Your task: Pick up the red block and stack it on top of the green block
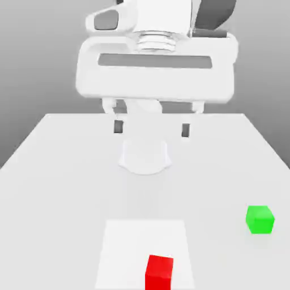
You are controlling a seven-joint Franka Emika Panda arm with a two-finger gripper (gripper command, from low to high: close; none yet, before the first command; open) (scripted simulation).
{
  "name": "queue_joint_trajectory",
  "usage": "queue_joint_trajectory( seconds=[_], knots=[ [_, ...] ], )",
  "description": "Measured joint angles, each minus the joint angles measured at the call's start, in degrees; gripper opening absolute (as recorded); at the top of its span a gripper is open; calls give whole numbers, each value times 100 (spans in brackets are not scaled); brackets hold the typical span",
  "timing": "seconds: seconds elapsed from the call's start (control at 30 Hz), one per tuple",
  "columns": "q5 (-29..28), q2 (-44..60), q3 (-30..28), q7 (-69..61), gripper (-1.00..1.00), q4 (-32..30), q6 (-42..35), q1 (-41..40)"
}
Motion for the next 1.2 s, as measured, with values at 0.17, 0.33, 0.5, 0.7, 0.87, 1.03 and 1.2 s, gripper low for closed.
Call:
queue_joint_trajectory(
  seconds=[0.17, 0.33, 0.5, 0.7, 0.87, 1.03, 1.2],
  knots=[
    [-35, 1034, 31, 267, 0, -139, 372, 19],
    [73, 2056, 57, 429, 0, -278, 752, 62],
    [-76, 3090, -79, 584, 0, -167, 1532, 175],
    [-104, 3211, -101, 607, -100, -149, 1638, 193],
    [11, 2692, -3, 522, -100, -233, 1200, 118],
    [186, 1889, 615, 356, -100, -611, 784, 555],
    [365, 1185, 1638, 159, -100, -1193, 671, 1874]
  ],
)
